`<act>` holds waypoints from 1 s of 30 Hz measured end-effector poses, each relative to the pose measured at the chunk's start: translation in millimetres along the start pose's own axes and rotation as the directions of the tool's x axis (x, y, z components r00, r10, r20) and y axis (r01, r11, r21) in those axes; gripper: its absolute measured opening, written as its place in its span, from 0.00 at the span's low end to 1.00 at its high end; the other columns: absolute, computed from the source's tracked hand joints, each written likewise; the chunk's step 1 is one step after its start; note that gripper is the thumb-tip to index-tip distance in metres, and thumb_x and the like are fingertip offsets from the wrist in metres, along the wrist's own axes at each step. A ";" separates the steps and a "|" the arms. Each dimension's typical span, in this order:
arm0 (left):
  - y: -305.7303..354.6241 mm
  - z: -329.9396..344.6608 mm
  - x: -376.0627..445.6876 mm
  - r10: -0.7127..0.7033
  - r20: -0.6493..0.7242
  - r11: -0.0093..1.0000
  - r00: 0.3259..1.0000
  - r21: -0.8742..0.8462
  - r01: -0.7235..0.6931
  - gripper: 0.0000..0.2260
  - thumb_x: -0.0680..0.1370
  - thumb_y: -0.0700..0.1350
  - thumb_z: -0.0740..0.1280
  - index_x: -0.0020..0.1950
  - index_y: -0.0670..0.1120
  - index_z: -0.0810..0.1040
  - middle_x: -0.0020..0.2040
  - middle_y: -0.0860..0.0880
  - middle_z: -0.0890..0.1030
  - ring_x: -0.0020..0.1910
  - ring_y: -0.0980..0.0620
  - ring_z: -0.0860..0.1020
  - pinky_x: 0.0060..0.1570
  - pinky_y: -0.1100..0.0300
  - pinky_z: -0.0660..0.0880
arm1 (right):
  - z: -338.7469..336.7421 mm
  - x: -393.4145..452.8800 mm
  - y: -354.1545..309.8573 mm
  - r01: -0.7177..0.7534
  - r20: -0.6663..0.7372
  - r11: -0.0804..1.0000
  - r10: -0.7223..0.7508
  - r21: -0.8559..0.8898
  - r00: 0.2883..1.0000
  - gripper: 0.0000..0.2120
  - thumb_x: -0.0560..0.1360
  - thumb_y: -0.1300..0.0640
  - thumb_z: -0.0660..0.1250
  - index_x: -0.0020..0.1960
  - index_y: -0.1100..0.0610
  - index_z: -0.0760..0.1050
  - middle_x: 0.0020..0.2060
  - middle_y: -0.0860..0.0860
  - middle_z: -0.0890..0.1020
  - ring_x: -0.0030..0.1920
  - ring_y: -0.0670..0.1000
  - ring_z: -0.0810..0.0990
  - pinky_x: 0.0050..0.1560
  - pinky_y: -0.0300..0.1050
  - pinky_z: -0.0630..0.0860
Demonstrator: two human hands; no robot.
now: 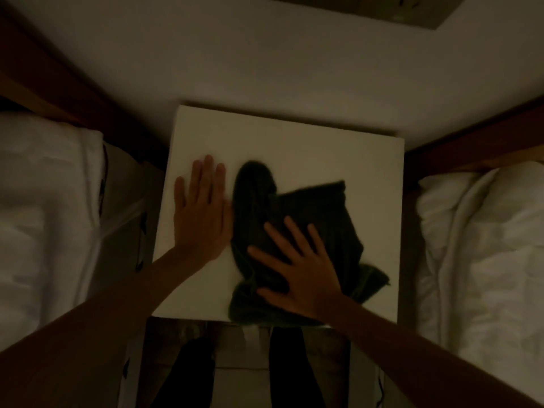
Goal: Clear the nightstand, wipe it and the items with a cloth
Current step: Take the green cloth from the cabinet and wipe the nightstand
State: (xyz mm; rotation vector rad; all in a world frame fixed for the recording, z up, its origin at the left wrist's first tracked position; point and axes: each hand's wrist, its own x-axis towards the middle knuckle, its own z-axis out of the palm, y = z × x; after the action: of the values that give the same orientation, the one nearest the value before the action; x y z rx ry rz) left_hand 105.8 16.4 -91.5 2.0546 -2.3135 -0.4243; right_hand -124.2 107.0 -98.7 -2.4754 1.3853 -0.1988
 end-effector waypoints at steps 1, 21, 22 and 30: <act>8.4 1.2 0.3 0.006 0.004 1.000 1.000 -0.007 -0.006 0.28 0.83 0.51 0.48 0.82 0.44 0.46 0.83 0.44 0.47 0.82 0.42 0.46 0.78 0.37 0.46 | 2.7 -8.7 -6.1 0.028 0.013 1.000 -0.028 0.008 1.000 0.35 0.75 0.28 0.60 0.79 0.37 0.58 0.81 0.48 0.55 0.81 0.61 0.51 0.76 0.69 0.49; 47.2 21.3 19.0 0.137 -0.052 0.990 0.989 0.038 -0.135 0.28 0.83 0.54 0.50 0.83 0.48 0.50 0.83 0.49 0.52 0.82 0.45 0.50 0.79 0.43 0.49 | -43.1 54.0 121.5 -0.443 -0.091 0.875 0.433 -0.196 0.897 0.31 0.79 0.29 0.48 0.80 0.35 0.50 0.82 0.48 0.52 0.81 0.59 0.49 0.78 0.63 0.48; 47.7 20.4 18.7 0.137 -0.050 0.990 0.989 0.049 -0.134 0.29 0.83 0.54 0.50 0.83 0.48 0.50 0.83 0.49 0.52 0.82 0.45 0.50 0.79 0.43 0.49 | -38.9 30.3 106.7 -0.425 -0.084 0.886 0.417 -0.183 0.905 0.31 0.79 0.29 0.49 0.80 0.36 0.51 0.82 0.48 0.52 0.81 0.59 0.49 0.78 0.65 0.48; 49.7 17.7 16.4 0.141 -0.061 0.988 0.988 0.062 -0.138 0.28 0.83 0.53 0.48 0.82 0.47 0.51 0.83 0.49 0.53 0.81 0.44 0.52 0.78 0.42 0.49 | -13.4 -83.9 49.9 0.034 0.075 0.997 -0.029 -0.069 0.997 0.33 0.77 0.30 0.59 0.79 0.36 0.57 0.81 0.47 0.55 0.81 0.61 0.51 0.76 0.70 0.49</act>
State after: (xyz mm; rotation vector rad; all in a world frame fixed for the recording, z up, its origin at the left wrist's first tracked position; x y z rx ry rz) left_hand 51.9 8.5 -100.6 1.8831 -2.4388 -0.2843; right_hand -212.2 151.3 -100.1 -2.5361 1.3458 -0.0654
